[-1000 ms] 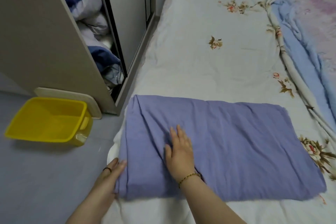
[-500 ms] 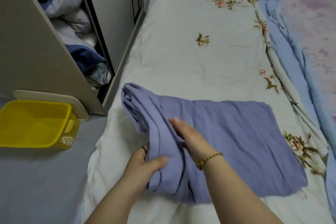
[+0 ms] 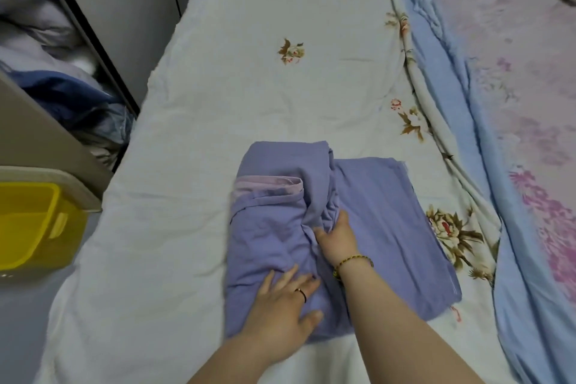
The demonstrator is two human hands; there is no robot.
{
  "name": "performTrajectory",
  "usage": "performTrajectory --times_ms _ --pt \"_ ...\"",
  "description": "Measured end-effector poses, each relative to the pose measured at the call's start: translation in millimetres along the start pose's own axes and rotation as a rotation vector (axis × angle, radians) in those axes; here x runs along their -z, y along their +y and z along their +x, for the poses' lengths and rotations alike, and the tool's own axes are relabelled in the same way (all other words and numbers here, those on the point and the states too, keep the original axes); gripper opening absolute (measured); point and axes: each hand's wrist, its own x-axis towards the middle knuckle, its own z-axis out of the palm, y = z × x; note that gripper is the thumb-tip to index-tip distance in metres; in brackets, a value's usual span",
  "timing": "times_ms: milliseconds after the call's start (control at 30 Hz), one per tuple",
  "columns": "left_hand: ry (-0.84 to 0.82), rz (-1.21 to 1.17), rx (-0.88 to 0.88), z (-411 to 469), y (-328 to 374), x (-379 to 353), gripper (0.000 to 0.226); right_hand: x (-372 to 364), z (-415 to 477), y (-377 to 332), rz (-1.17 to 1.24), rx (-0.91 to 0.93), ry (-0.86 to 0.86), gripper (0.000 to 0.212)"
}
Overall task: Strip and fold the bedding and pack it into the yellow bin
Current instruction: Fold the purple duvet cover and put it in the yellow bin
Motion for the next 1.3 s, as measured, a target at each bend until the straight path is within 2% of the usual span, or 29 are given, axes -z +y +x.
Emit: performTrajectory --times_ms 67,100,133,167,233,267,333,400,467,533,600,667,700,733,767,833,900,967,1033,1100,1200,1300 --pt "0.243 -0.318 -0.01 1.7 -8.7 4.0 0.073 -2.2 8.8 9.4 -0.01 0.003 -0.01 0.066" --pt "0.366 -0.351 0.021 6.6 -17.7 9.0 0.073 -3.7 10.8 14.4 0.002 0.016 -0.01 0.07" --pt "0.526 -0.265 0.017 15.1 -26.6 14.9 0.067 -4.6 11.7 19.0 0.0 0.035 -0.008 0.071" --pt "0.612 -0.112 0.021 23.1 -35.1 22.3 0.06 -5.6 9.7 21.7 -0.038 0.06 0.005 0.07" --pt "0.529 0.134 0.038 43.2 -42.5 36.2 0.055 -7.3 7.1 26.5 -0.193 0.113 0.058 0.068" --pt "0.449 0.215 0.081 54.9 -43.3 41.4 0.06 -8.0 6.3 27.6 -0.289 0.131 0.096 0.066" --pt "0.312 0.293 0.138 74.8 -47.3 45.1 0.085 -8.5 4.3 28.0 -0.487 0.206 0.245 0.062" --pt "0.141 0.298 0.204 84.7 -55.2 45.9 0.1 -7.9 9.2 29.6 -0.563 0.454 0.48 0.057" --pt "0.107 0.314 0.187 89.3 -57.3 47.7 0.102 -8.4 13.2 28.9 -0.553 0.733 0.48 0.046" --pt "0.102 0.297 0.165 88.9 -56.9 46.3 0.102 -15.5 16.9 35.4 -0.652 0.827 0.323 0.037" --pt "0.16 0.201 0.134 86.9 -59.5 44.7 0.101 -21.9 19.7 45.7 -0.804 0.702 0.194 0.039" --pt "0.362 -0.014 0.112 79.4 -60.7 42.2 0.088 -26.5 24.3 53.8 -0.854 0.551 0.088 0.043" --pt "0.536 -0.166 0.166 70.9 -59.8 41.1 0.073 -26.8 26.3 54.4 -0.847 0.495 0.027 0.05" --pt "0.676 -0.323 0.302 60.0 -60.2 39.6 0.061 -26.7 27.1 55.6 -0.842 0.455 0.001 0.056" --pt "0.746 -0.497 0.46 49.8 -59.6 37.4 0.057 -25.2 27.1 54.8 -0.852 0.439 -0.02 0.061" --pt "0.659 -0.861 0.68 30.2 -55.8 27.4 0.065 -20.7 25.1 50.1 -0.862 0.462 -0.038 0.074" --pt "0.497 -1.136 0.724 17.1 -53.0 22.3 0.062 -21.9 24.7 51.6 -0.782 0.567 -0.01 0.092" --pt "0.366 -1.396 0.706 13.1 -52.1 26.6 0.064 -20.1 20.2 51.6 -0.769 0.503 -0.085 0.086" --pt "0.331 -1.419 0.633 8.9 -50.7 36.6 0.062 -19.3 12.5 40.7 -0.713 0.434 -0.093 0.071" --pt "0.385 -1.329 0.579 2.2 -46.7 49.1 0.06 -21.5 3.4 29.9 -0.624 0.406 -0.084 0.056" --pt "0.521 -1.202 0.525 -22.1 -45.2 79.4 0.057 -40.9 -13.2 11.4 -0.45 0.401 -0.129 0.055" --pt "0.612 -1.078 0.511 -49.9 -51.6 107.7 0.053 -73.1 -31.5 -12.3 -0.193 0.334 -0.285 0.055"
